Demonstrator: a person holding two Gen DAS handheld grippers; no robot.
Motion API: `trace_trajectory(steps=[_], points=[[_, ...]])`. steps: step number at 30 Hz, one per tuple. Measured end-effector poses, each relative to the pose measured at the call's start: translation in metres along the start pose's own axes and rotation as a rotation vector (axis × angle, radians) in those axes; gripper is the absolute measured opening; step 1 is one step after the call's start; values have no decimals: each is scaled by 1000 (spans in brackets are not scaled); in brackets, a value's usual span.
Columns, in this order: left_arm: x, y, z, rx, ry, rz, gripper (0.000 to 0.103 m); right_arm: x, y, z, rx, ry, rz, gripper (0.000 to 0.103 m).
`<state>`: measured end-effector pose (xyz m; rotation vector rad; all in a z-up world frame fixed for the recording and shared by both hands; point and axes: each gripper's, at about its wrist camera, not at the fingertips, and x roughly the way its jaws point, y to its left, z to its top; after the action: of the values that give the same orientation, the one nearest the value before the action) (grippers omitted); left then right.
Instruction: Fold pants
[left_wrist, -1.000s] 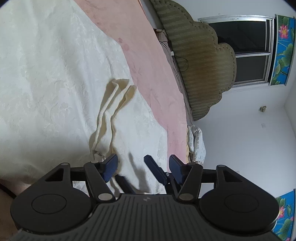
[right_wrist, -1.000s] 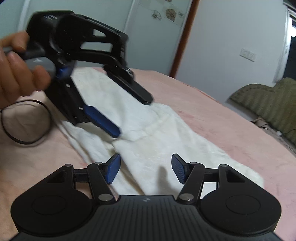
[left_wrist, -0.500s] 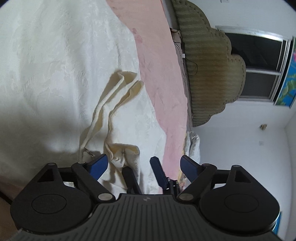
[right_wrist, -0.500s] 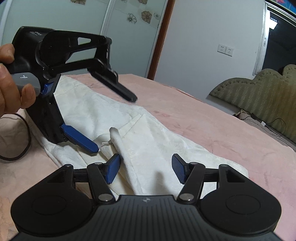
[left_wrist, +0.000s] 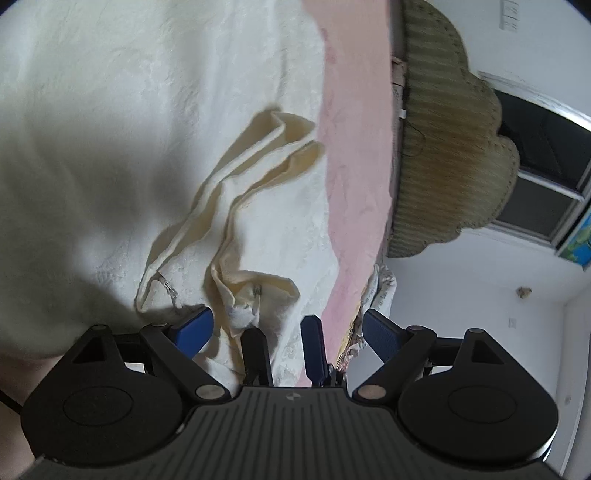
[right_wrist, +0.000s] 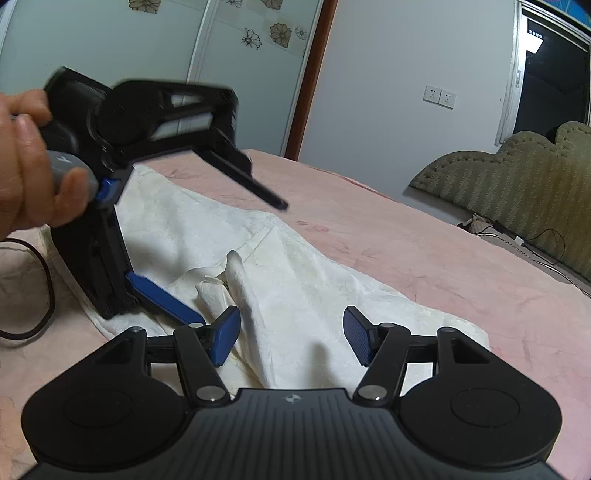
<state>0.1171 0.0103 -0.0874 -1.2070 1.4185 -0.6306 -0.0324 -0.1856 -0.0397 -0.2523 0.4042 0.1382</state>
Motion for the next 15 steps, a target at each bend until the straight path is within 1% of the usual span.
trace_trajectory(steps=[1,2,3,4,5,6,7,9,10,11,13,15], points=[[1,1,1,-11,0,1,87,-1,0,0,2,-5,5,61],[1,0,1,-11,-3,5,82,-4,-2,0,10,-16,20,61],[2,0,1,-3,-6,4,71,-7,-5,1,24,-29,45,61],[2,-1,0,11,-7,8,64,-12,-10,1,50,-50,83,61],[3,-3,-2,34,-6,17,48,-16,-16,2,82,-75,110,61],[4,-4,-3,55,-3,19,30,-20,-22,3,117,-95,118,61],[5,-5,-4,75,3,17,24,-21,-29,5,158,-105,112,61],[4,-10,-8,139,-10,28,16,-16,-43,7,233,-83,92,61],[2,-15,-12,196,-28,47,16,-10,-47,7,255,-49,86,61],[-1,-22,-17,268,-52,67,10,-3,-49,6,262,-12,77,61],[-7,-35,-30,395,-82,93,8,8,-43,5,225,53,53,61],[-14,-48,-41,523,-134,143,8,10,-32,6,185,46,57,61]])
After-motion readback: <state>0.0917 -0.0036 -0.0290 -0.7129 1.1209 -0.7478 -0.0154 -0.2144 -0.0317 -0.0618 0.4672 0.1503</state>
